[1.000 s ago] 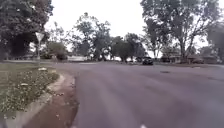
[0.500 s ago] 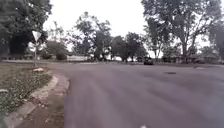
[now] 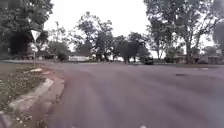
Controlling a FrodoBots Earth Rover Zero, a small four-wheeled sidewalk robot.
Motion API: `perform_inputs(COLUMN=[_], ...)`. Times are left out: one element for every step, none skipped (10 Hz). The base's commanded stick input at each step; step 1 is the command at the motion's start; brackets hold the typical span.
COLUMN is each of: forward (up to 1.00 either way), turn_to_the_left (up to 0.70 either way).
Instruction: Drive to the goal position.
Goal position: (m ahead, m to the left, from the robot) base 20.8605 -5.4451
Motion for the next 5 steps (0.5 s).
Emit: perform_inputs(forward=[1.00, 1.00, 1.00, 1.00, 1.00], turn_to_the_left=[0.02, 0.02, 0.03, 0.03, 0.03])
